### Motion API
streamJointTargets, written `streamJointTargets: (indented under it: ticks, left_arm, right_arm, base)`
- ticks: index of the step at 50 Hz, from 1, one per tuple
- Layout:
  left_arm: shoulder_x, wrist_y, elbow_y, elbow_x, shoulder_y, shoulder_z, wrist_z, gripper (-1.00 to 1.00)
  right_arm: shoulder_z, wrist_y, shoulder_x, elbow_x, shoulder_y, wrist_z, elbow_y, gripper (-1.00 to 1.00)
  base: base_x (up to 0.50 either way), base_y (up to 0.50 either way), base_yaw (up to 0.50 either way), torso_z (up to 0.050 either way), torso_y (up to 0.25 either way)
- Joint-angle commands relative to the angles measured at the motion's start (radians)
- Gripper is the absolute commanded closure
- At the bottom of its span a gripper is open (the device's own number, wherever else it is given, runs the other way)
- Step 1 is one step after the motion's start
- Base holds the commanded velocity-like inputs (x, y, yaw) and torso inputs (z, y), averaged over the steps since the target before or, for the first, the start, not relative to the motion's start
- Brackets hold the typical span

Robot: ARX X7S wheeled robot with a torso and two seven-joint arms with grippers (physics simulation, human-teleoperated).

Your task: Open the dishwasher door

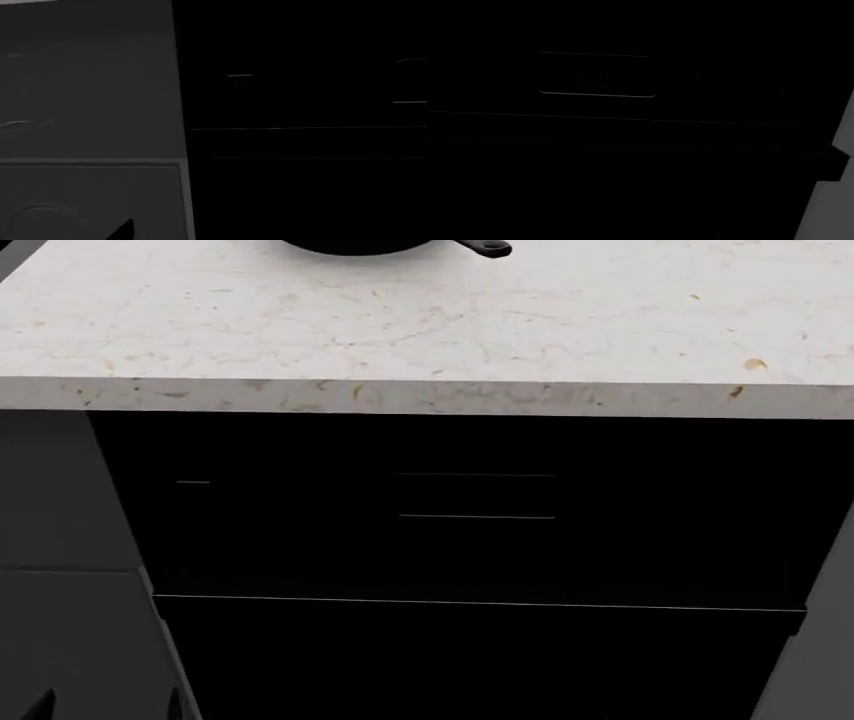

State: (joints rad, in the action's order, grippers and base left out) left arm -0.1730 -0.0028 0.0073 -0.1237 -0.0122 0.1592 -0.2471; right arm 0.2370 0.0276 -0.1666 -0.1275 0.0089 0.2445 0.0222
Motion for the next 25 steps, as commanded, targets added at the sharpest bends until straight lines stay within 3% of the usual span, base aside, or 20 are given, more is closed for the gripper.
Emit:
streamJointTargets:
  ticks: [1, 25]
  left_arm:
    - [-0.006, -0.004, 0.015, -0.005, 0.004, 0.003, -0.012, -1.00]
    - [-0.041, -0.028, 0.134, -0.011, 0.061, 0.020, -0.027, -1.00]
  right_arm:
    - [0.008, 0.024, -0.011, 0.001, -0.006, 0.015, 0.032, -1.00]
    - [0.025, 0.077, -0.030, 0.004, -0.003, 0.038, 0.089, -1.00]
  base:
    - [0.00, 0.00, 0.00, 0.000, 0.000]
    - [0.00, 0.00, 0.00, 0.000, 0.000]
